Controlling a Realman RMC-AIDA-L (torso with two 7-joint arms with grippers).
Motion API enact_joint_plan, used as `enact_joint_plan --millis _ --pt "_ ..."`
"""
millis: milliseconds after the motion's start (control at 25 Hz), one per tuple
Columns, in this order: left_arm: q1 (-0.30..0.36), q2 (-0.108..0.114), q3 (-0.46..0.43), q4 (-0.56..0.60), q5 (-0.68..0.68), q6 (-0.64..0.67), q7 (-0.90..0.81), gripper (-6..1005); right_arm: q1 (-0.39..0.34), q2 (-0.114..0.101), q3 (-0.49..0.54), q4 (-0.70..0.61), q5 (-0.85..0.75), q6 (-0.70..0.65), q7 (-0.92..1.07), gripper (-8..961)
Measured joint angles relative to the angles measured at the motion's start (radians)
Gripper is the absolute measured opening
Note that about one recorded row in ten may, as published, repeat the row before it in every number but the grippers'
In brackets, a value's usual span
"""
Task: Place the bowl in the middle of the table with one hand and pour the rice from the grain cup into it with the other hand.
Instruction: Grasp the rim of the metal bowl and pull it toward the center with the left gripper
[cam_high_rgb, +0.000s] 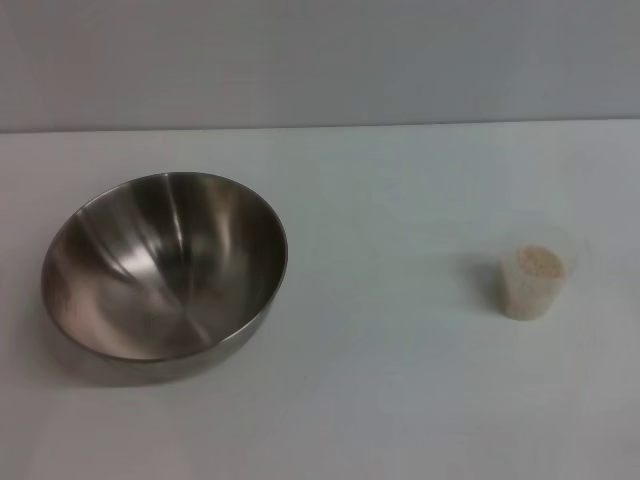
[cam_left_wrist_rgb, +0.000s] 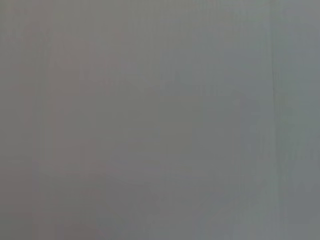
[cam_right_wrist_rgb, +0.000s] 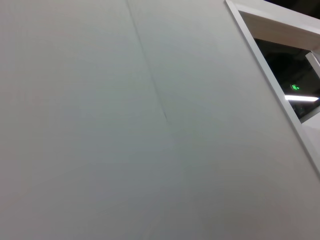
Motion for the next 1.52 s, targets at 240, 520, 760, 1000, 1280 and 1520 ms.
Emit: enact_joint_plan --millis 240,520,760,1000,1280,1520 --pt "-0.003 0.000 0.000 0.000 0.001 0.001 0.000 844 0.000 0.000 0.001 0.000 0.000 0.001 0.000 819" --pt "-0.014 0.001 0.019 0.004 0.027 0.007 0.008 844 0.002 0.000 -0.002 0.000 0.000 0.001 0.001 818" --pt "-0.040 0.006 0.033 0.032 0.127 0.051 0.018 845 0.006 0.000 -0.005 0.000 0.000 0.006 -0.002 818" --pt "-0.085 0.017 0.035 0.038 0.143 0.073 0.022 845 0.006 0.000 -0.005 0.000 -0.002 0.015 -0.004 818" --pt "-0.178 0.035 -0.056 0.038 0.144 -0.018 0.091 845 0.009 -0.003 -0.005 0.000 -0.006 0.017 -0.004 819" --pt "-0.221 0.051 -0.178 -0.073 0.149 -0.127 0.189 845 0.010 -0.004 -0.006 0.000 -0.008 0.017 0.001 819"
